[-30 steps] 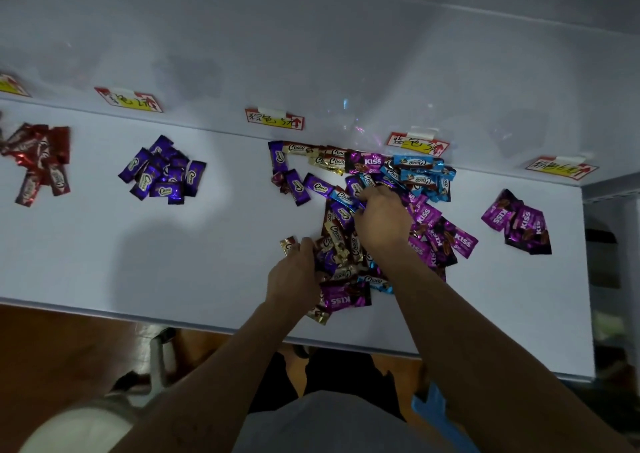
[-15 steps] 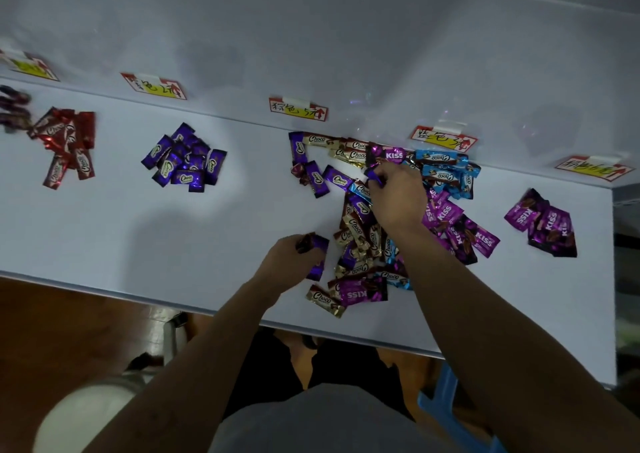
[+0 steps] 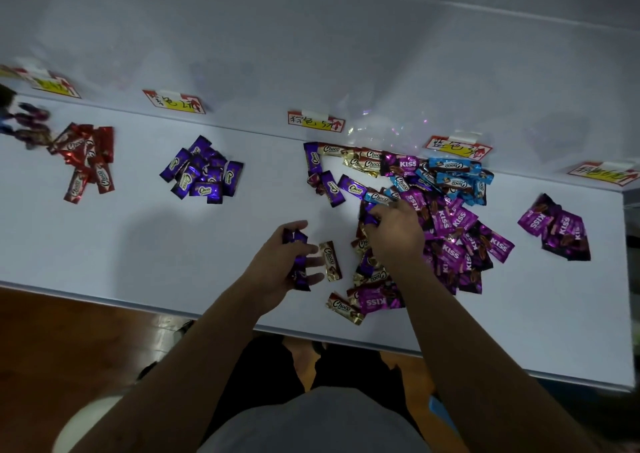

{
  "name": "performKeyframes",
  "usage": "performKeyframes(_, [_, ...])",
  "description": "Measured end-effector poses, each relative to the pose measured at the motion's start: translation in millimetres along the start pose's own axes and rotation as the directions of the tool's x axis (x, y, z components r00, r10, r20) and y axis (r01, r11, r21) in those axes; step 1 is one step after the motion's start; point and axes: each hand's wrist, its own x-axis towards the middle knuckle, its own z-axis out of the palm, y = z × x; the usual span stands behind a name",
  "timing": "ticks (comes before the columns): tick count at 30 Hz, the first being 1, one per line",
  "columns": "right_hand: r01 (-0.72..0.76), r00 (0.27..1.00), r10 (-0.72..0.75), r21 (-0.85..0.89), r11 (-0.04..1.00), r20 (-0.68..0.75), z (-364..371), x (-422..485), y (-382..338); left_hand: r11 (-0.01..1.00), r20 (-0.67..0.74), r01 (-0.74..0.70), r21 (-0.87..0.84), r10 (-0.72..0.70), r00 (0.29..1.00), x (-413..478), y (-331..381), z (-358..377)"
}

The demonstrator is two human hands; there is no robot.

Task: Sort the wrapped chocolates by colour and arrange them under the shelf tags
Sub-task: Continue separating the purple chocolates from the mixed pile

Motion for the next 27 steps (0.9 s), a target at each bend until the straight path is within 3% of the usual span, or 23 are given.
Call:
performKeyframes(6, [0.015,0.992,-0.012,0.028,1.000,-0.123,10.1,-7.7,-5.0,0.931,0.144,0.200,-0.305,-0.163,0.976,-10.0,11.8,-20.7])
performKeyframes(9, [0.035,0.990,-0.014,0.146,0.989,-0.142,8.4,-10.3,-7.3,0.906,0.184,0.198,-0.374,-0.137,0.973,-15.9,15.9,-30.0])
performKeyframes(12, [0.041,0.988,0.003,0.283,0.958,-0.155,9.2,-20.2,-15.3,0.927,0.124,0.115,-0.357,-0.075,0.989,-18.5,16.2,-42.4])
performKeyframes(15, [0.053,0.994,-0.010,0.413,0.909,-0.107,8.6,-36.3,-35.7,0.987,0.037,-0.005,-0.158,0.011,0.999,-19.7,16.4,-60.2])
performKeyframes(17, [0.082,0.997,-0.072,0.358,0.930,-0.041,9.8,-48.1,-55.1,0.992,-0.033,-0.103,0.079,0.106,0.994,-20.7,17.4,-74.7])
performKeyframes(20, [0.115,0.990,-0.129,0.214,0.970,0.051,16.7,-65.9,-93.3,0.918,-0.124,-0.169,0.357,0.226,0.966,-20.6,19.7,-98.5])
performKeyframes(23, [0.165,0.979,-0.183,0.173,0.971,0.094,31.9,-75.6,-132.7,0.712,-0.148,-0.225,0.665,0.421,0.895,-19.3,23.9,-124.2])
performKeyframes(27, [0.213,0.967,-0.232,0.161,0.964,0.107,49.0,-73.1,-174.1,0.359,0.000,-0.256,0.898,0.581,0.814,-16.5,37.9,-159.9])
